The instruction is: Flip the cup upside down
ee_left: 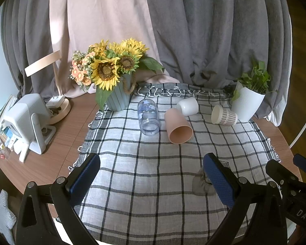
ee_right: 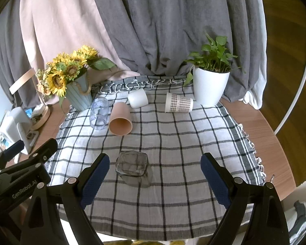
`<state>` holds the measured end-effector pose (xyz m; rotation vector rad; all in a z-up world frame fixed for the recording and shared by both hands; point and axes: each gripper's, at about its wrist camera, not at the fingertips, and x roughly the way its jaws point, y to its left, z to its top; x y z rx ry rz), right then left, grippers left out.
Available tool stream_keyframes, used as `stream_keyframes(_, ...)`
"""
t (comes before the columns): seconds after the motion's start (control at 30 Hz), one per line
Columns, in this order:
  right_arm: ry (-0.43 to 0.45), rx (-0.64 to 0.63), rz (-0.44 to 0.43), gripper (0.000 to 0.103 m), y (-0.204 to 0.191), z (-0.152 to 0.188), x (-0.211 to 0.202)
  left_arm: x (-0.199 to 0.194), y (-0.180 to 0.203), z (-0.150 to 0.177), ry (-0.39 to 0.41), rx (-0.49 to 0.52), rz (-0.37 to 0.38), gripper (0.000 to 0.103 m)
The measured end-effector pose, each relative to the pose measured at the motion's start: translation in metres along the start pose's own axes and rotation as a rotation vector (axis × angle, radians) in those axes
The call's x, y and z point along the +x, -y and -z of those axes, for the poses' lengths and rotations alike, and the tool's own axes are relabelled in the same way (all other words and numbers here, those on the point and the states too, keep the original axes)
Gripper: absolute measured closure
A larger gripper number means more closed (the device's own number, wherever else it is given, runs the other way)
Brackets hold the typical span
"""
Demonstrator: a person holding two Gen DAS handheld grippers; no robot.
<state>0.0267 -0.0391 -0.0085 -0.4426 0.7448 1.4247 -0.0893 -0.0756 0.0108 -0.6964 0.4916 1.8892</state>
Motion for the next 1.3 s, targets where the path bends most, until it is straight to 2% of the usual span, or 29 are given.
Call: stream_keyframes(1.3,-0.005,-0.003,-0.001,0.012,0.0035,0.0015,0.0006,0.0012,0.0020,0.0035,-0.004,0.008,0.004,0.000)
